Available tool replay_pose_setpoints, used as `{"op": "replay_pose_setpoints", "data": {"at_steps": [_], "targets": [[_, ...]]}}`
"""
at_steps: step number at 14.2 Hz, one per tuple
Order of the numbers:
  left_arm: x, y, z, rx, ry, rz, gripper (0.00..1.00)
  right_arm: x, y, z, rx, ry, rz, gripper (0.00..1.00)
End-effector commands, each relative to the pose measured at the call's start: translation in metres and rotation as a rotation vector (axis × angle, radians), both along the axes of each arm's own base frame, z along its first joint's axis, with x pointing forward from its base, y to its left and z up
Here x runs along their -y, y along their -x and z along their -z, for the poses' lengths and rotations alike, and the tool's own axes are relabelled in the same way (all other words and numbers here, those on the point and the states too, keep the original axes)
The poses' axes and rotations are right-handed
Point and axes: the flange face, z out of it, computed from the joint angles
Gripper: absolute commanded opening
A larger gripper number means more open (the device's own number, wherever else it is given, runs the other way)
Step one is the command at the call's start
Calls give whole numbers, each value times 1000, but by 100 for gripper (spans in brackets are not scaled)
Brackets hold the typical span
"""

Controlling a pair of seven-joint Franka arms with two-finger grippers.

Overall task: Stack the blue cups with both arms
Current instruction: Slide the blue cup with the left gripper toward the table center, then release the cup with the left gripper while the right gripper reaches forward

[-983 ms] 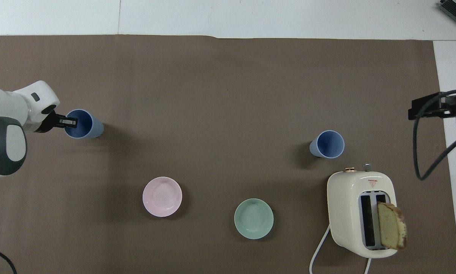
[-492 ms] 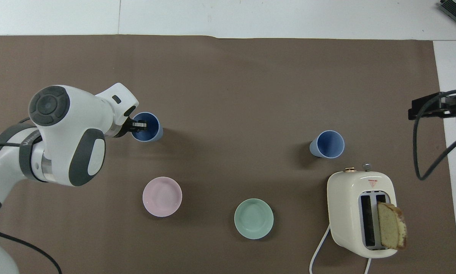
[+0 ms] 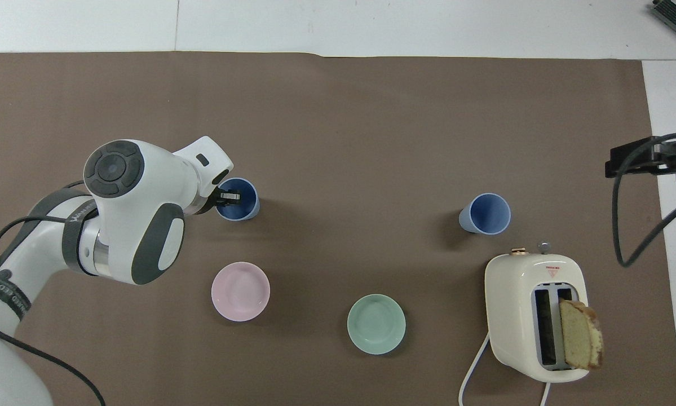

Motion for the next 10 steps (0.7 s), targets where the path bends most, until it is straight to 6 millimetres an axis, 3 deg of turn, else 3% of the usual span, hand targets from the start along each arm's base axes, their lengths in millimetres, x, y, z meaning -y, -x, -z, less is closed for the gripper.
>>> {"op": "replay_pose_setpoints", "data": {"at_steps": [1,2,3,6,8,10], "targets": [[-5,0,-2,10,4,-13,54,0,2,0,8,-24,16,100],[-5,-1,-3,12,4,-5,83,-2,0,0,20,-25,12,100],[-5,-1,-4,13,4,-2,96,-5,-1,-3,36,-25,6,100],[-18,-7,-24,15,3,-17,100,-8,1,6,18,-84,13,100],[-45,-12,-65,27,2,-4,100,-15,-2,31,-3,-89,-2,100],[-74,-4,-107,27,-3,41,100,-19,-7,55,3,-89,-1,100]]}}
